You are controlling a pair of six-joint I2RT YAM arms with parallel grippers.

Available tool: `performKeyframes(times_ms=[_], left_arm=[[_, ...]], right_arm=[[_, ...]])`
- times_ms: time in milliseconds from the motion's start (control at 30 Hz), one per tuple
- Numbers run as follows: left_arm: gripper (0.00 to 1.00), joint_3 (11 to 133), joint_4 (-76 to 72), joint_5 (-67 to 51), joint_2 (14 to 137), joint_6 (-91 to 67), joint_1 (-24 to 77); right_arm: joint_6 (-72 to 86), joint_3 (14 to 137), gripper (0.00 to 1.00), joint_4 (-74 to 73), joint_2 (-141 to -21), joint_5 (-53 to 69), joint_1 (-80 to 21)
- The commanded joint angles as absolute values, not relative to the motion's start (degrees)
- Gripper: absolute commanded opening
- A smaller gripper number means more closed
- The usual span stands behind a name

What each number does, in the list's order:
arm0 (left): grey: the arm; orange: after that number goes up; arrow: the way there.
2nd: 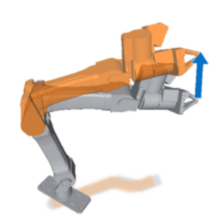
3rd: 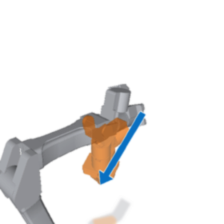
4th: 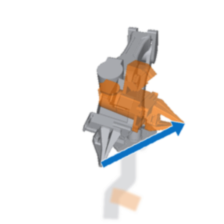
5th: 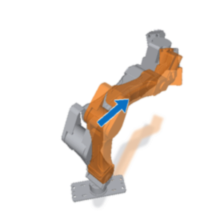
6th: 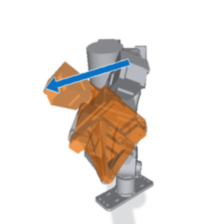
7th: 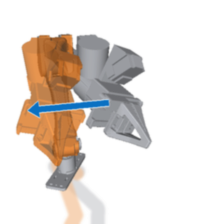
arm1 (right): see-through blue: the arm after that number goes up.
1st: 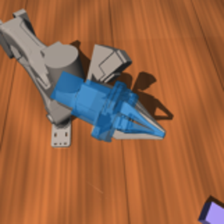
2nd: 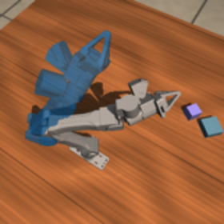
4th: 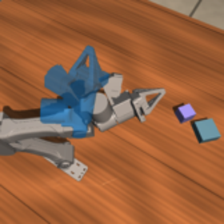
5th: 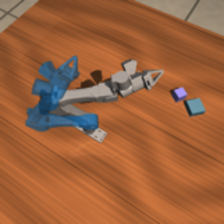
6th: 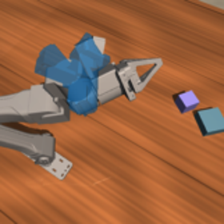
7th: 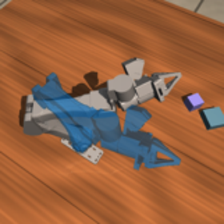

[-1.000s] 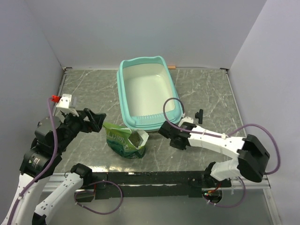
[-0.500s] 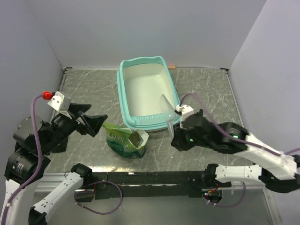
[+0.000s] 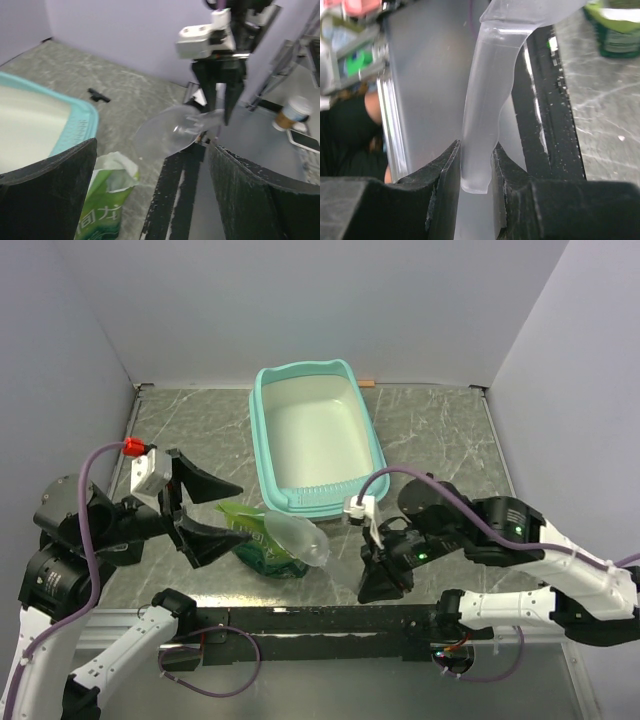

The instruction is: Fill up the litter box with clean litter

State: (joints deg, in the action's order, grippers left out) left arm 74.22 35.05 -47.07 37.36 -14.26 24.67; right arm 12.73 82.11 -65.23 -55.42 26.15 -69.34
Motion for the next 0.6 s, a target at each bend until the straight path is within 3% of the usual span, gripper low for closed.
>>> performKeyframes(times_ms=[0, 567], left_arm=[[0.96, 74.88, 29.27, -57.82, 38.49, -17.66, 24.61], [0.94, 72.51, 33.05, -59.85, 40.08, -14.85, 24.52]], right_arm=[[6.43, 86.92, 0.0, -62.58, -57.56, 32.86, -70.22], [0.35, 96.15, 0.0, -67.15, -64.77, 34.36, -70.75]])
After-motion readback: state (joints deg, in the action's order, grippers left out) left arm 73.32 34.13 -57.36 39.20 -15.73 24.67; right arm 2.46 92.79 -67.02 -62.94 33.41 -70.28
